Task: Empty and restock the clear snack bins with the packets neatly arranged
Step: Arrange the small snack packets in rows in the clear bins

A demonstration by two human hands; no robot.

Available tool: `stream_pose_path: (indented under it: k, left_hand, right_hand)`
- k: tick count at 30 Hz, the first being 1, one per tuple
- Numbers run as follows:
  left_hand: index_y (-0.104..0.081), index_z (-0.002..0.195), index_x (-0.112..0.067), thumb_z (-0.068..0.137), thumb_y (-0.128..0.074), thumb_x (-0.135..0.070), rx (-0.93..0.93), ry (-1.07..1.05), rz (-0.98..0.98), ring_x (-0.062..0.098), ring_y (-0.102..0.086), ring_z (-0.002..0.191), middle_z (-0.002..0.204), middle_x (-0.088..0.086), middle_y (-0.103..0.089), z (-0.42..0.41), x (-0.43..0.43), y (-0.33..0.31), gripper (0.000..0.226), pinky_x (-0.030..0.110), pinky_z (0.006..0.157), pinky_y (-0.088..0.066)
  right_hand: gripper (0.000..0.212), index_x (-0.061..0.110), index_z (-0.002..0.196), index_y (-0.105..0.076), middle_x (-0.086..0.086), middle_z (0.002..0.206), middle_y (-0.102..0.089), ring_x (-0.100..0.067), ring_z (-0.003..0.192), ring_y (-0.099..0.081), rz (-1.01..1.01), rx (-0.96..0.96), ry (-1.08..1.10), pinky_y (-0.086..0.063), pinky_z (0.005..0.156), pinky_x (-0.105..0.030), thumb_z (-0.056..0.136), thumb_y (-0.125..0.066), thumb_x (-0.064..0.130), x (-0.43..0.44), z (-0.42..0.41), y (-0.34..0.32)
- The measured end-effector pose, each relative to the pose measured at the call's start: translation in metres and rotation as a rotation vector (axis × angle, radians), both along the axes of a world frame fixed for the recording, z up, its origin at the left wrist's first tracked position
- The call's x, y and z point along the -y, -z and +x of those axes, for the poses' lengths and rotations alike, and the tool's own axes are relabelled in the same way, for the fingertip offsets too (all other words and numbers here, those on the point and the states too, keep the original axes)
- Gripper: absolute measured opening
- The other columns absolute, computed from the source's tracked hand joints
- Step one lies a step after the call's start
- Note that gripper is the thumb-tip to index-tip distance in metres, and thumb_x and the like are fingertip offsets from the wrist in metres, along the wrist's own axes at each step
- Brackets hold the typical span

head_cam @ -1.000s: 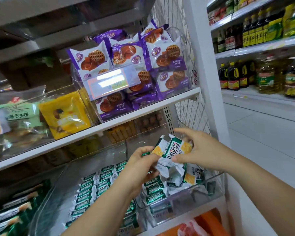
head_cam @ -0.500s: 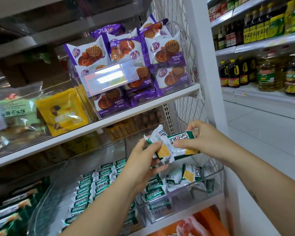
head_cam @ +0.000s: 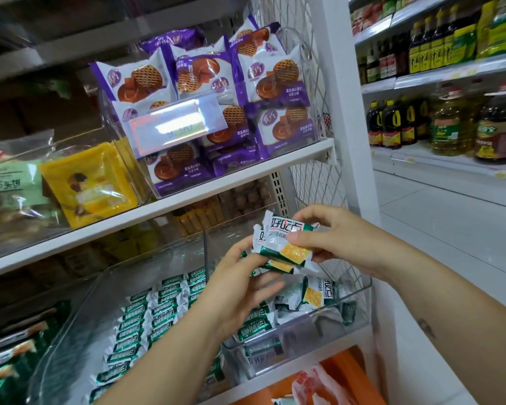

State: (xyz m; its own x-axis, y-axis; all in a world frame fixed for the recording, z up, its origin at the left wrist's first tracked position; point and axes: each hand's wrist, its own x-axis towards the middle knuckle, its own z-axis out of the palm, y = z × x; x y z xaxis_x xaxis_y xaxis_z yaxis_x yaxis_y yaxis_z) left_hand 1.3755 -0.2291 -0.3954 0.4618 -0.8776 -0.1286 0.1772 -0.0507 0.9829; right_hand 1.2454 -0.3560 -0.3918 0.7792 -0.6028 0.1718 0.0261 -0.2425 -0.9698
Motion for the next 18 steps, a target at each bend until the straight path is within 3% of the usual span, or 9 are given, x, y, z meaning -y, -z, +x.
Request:
stream_pose_path:
  k: [3,6,10,13,15,18]
  left_hand:
    - [-0.059,0.121,-0.025,0.095,-0.052,-0.011,-0.06,0.049,-0.053,0.021,-0.073,0.078,0.101,0.009,-0.074,0.001,-0.003,-0.002,0.031,0.032,0.073,-0.059]
    - [-0.062,0.121,-0.021,0.087,-0.056,-0.039,-0.07,0.127,-0.069,0.027,-0.071,0.09,0.111,0.012,-0.07,0.006,-0.008,-0.003,0.039,0.038,0.075,-0.06]
    - [-0.054,0.123,-0.023,0.065,-0.072,-0.041,0.377,0.135,-0.034,0.021,-0.07,0.094,0.112,0.003,-0.069,0.011,-0.011,0.001,0.063,0.033,0.077,-0.057]
    - [-0.054,0.12,-0.032,0.068,-0.081,-0.039,0.551,0.113,-0.064,0.018,-0.069,0.098,0.115,-0.004,-0.067,0.018,-0.013,0.001,0.059,0.033,0.084,-0.056]
    - [-0.053,0.118,-0.037,0.072,-0.079,-0.039,0.654,0.132,-0.075,0.008,-0.067,0.099,0.11,-0.012,-0.068,0.023,-0.017,0.002,0.054,0.024,0.085,-0.054]
    - [-0.049,0.117,-0.045,0.069,-0.074,-0.043,0.755,0.188,-0.039,0.0,-0.065,0.097,0.105,-0.021,-0.068,0.028,-0.025,0.005,0.054,0.02,0.085,-0.051]
  right_hand:
    - [0.021,0.023,0.103,-0.064,0.004,0.099,-0.065,-0.008,0.069,-0.061,-0.014,-0.022,-0.04,-0.051,0.064,-0.021,0.083,-0.071,0.024,-0.001,-0.002,-0.002]
    - [0.021,0.022,0.103,-0.063,0.001,0.105,-0.065,-0.01,0.074,-0.063,-0.052,-0.09,-0.074,-0.053,0.065,-0.02,0.083,-0.071,0.021,-0.002,-0.006,-0.003]
    - [0.041,0.031,0.106,-0.057,0.01,0.106,-0.062,0.004,0.067,-0.059,-0.189,-0.178,-0.027,-0.049,0.067,-0.019,0.072,-0.08,0.037,-0.007,0.001,0.001]
    - [0.06,0.037,0.124,-0.047,0.021,0.11,-0.057,0.011,0.086,-0.059,-0.234,-0.203,-0.044,-0.044,0.071,-0.01,0.073,-0.078,0.039,-0.01,0.005,0.004]
    - [0.059,0.039,0.126,-0.047,0.023,0.115,-0.059,0.014,0.103,-0.055,-0.206,-0.177,-0.135,-0.045,0.084,-0.009,0.077,-0.077,0.031,-0.013,0.007,0.006]
    - [0.053,0.041,0.119,-0.053,0.024,0.114,-0.062,0.016,0.105,-0.054,-0.271,-0.216,-0.18,-0.044,0.093,-0.013,0.074,-0.08,0.029,-0.017,0.009,0.009]
